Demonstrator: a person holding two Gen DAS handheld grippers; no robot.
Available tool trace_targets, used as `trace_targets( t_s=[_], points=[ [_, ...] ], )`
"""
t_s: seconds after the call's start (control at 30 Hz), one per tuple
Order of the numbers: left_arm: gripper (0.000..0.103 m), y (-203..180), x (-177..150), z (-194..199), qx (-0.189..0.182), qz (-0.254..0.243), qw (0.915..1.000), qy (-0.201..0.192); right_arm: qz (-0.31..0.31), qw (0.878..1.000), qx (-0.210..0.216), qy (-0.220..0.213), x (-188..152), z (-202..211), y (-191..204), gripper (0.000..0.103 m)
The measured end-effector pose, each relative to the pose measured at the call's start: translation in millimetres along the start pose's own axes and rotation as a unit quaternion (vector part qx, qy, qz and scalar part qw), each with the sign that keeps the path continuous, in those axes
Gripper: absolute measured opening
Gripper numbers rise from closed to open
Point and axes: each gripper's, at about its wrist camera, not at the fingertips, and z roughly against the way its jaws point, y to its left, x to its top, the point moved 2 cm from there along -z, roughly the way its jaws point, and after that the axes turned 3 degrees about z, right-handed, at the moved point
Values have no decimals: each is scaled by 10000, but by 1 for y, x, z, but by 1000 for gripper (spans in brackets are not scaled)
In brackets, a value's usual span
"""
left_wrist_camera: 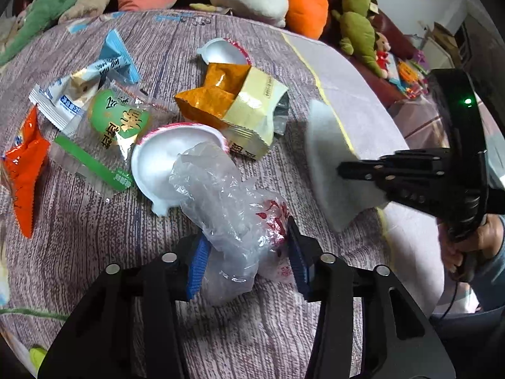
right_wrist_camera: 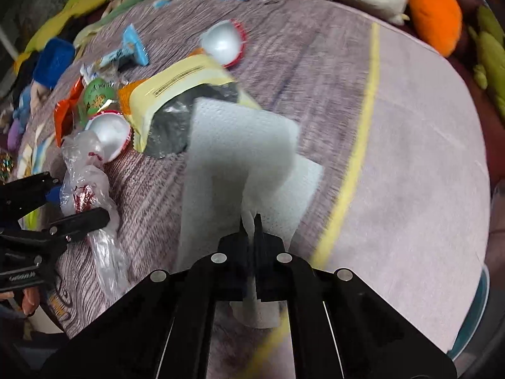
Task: Collect trash
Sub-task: 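Grasp the white tissue with the right tool while the left tool holds the bag, then carry the bag and tissue over the teal bin and open both tools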
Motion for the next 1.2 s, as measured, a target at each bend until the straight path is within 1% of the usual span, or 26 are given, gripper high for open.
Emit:
trace_targets(
  t_s=[0.1, 0.17, 0.23, 0.33, 0.43, 0.5, 0.57, 0.63, 0.77, 0.9, 0.97, 1.07, 1.2],
  points=[
    [44, -9, 0, 3, 88, -109, 9999, 4, -272, 9993, -114, -237, -15, 29, -22, 3],
    [43, -23, 1, 7, 104, -211, 9997, -10, -463, 9982, -153, -352, -24, 43, -38, 3],
    [43, -38, 3, 10, 34, -312, 9995, -46, -721, 9960, -196, -489, -36, 62, -58, 3],
    [43, -69, 5, 16, -180, -591, 9980, -90, -1075, 9915, -301, -668, -58, 89, -89, 3],
    [43, -111, 13, 13, -312, -963, 9948, -74, -1447, 9849, -443, -836, -85, 113, -127, 3],
    [43, -144, 16, 5, -412, -1243, 9914, -22, -1722, 9786, -600, -948, -107, 130, -156, 3],
    [43, -176, 19, -5, -526, -1499, 9873, 57, -1931, 9730, -745, -1024, -122, 142, -176, 3],
    [43, -207, 21, -17, -626, -1701, 9833, 146, -2201, 9645, -945, -1114, -146, 161, -206, 3],
    [43, -276, 21, -41, -861, -2116, 9730, 319, -2619, 9499, -1201, -1212, -190, 187, -253, 3],
    [43, -337, 20, -65, -1024, -2421, 9637, 475, -3066, 9346, -1277, -1272, -228, 198, -290, 3],
    [43, -371, 19, -80, -1101, -2581, 9581, 573, -3211, 9294, -1282, -1292, -242, 200, -303, 3],
    [43, -407, 13, -100, -1110, -2794, 9514, 667, -3346, 9251, -1268, -1270, -256, 198, -318, 3],
    [43, -439, 9, -130, -1096, -2982, 9442, 873, -3491, 9212, -1206, -1227, -269, 191, -338, 3]
  ],
)
